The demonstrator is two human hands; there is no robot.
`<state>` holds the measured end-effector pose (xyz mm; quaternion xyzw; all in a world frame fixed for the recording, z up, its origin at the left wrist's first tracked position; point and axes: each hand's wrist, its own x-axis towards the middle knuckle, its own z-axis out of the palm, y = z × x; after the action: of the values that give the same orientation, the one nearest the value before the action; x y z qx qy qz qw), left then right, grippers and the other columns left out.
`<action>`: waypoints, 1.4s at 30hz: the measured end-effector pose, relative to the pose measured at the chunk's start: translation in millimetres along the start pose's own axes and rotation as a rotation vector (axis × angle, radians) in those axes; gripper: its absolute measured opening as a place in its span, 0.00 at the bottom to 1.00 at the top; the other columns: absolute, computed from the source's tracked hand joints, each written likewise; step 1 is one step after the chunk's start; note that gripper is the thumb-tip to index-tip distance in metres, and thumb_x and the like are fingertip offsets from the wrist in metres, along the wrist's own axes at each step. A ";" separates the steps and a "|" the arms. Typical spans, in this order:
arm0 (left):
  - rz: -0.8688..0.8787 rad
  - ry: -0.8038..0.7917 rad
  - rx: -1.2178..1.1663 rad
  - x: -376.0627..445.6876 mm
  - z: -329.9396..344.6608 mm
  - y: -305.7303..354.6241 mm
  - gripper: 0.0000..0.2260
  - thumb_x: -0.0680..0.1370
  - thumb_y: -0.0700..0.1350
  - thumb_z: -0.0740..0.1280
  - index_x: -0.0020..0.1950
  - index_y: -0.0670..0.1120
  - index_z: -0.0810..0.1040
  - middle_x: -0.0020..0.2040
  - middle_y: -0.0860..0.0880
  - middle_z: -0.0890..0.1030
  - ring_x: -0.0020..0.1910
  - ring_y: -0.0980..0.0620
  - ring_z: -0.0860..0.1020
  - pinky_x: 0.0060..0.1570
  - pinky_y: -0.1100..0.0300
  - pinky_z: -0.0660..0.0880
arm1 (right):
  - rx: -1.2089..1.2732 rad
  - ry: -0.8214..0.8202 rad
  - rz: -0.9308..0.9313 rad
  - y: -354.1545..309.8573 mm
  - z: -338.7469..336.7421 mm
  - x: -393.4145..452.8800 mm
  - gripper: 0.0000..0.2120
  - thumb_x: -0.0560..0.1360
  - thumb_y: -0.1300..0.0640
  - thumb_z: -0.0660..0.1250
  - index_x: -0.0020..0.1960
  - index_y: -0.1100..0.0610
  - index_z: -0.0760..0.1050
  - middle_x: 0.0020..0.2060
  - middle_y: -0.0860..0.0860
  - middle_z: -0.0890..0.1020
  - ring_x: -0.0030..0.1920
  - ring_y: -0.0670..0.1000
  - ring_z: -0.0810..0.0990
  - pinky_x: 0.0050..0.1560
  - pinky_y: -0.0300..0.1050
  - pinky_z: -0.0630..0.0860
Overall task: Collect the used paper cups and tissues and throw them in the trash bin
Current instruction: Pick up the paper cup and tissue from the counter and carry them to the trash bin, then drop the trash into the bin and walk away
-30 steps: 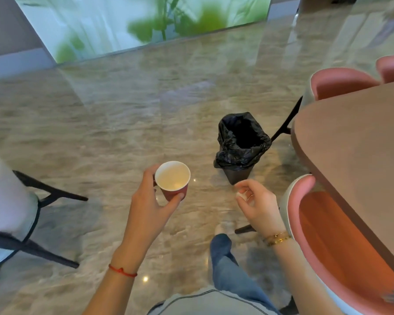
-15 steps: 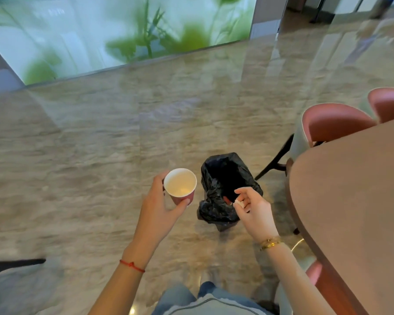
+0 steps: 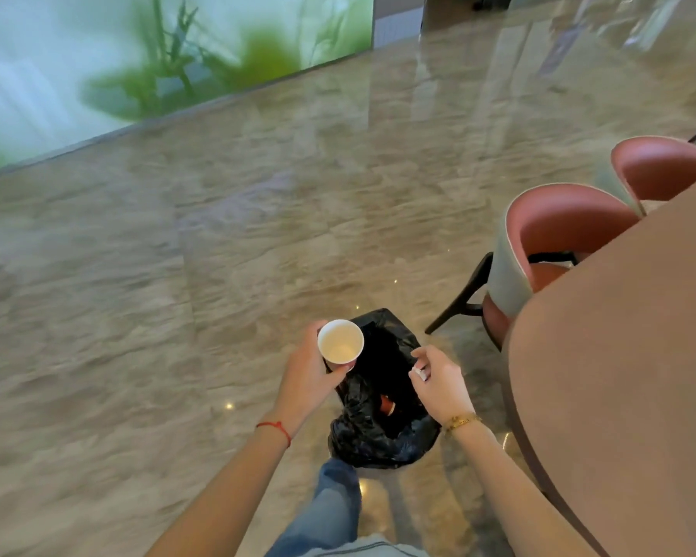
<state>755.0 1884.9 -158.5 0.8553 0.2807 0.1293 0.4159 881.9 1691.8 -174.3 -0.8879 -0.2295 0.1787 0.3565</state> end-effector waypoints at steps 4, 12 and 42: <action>-0.005 -0.113 0.025 69.8 20.6 -14.4 0.32 0.68 0.53 0.78 0.66 0.53 0.66 0.59 0.56 0.73 0.57 0.54 0.73 0.52 0.59 0.73 | -0.003 -0.042 0.120 6.9 12.7 51.7 0.15 0.75 0.60 0.65 0.61 0.54 0.71 0.47 0.48 0.78 0.47 0.47 0.77 0.52 0.41 0.76; -0.019 -0.413 0.108 149.1 67.0 -38.8 0.38 0.71 0.50 0.75 0.75 0.48 0.58 0.72 0.50 0.68 0.70 0.49 0.68 0.66 0.57 0.67 | -0.025 -0.073 0.275 21.8 28.7 108.3 0.15 0.75 0.57 0.66 0.61 0.53 0.71 0.51 0.47 0.76 0.50 0.46 0.76 0.55 0.42 0.75; -0.205 0.266 0.215 -104.3 -80.8 -9.5 0.17 0.78 0.48 0.68 0.66 0.50 0.75 0.63 0.53 0.78 0.63 0.53 0.75 0.62 0.59 0.71 | -0.211 -0.191 -0.455 -50.1 -29.6 18.9 0.21 0.76 0.53 0.66 0.68 0.53 0.69 0.63 0.48 0.74 0.67 0.48 0.67 0.70 0.47 0.65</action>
<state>630.4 1879.9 -114.6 0.8370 0.4311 0.1674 0.2926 897.7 1717.7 -121.2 -0.8248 -0.4731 0.1522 0.2698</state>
